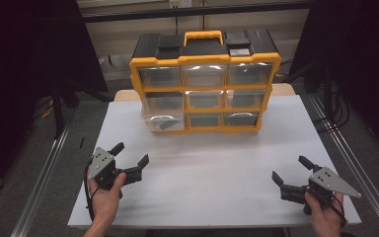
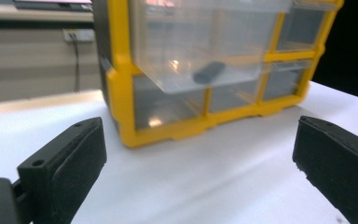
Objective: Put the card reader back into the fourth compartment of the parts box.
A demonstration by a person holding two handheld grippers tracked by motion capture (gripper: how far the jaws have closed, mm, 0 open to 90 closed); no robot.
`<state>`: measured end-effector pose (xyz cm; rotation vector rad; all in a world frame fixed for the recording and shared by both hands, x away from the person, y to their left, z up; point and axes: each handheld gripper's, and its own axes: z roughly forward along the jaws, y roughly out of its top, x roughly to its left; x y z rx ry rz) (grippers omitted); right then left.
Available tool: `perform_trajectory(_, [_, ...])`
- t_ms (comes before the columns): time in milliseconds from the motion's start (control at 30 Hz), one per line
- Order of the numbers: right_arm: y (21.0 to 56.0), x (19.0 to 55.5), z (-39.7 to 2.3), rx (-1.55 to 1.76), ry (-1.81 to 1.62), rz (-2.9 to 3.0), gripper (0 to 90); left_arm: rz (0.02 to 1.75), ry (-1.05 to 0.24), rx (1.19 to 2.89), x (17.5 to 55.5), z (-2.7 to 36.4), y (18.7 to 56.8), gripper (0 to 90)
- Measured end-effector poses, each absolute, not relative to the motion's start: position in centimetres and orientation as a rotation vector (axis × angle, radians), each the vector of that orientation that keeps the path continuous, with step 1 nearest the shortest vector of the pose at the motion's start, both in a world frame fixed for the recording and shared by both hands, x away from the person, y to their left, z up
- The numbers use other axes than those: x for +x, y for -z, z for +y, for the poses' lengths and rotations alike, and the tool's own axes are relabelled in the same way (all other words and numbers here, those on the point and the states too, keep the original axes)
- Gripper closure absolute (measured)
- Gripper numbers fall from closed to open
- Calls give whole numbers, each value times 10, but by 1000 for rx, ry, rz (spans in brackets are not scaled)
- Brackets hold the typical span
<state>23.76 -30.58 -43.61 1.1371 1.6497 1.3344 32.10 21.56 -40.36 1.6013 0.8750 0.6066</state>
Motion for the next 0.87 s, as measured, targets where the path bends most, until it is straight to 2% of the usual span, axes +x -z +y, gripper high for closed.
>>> perform_trajectory(433, [436,238,-305,1137,-1335,1652,1,974,-622,1582,297,226,428,37])
perform_trajectory(867, [437,238,-307,1137,-1336,1655,1,984,-629,1619,299,226,431,34])
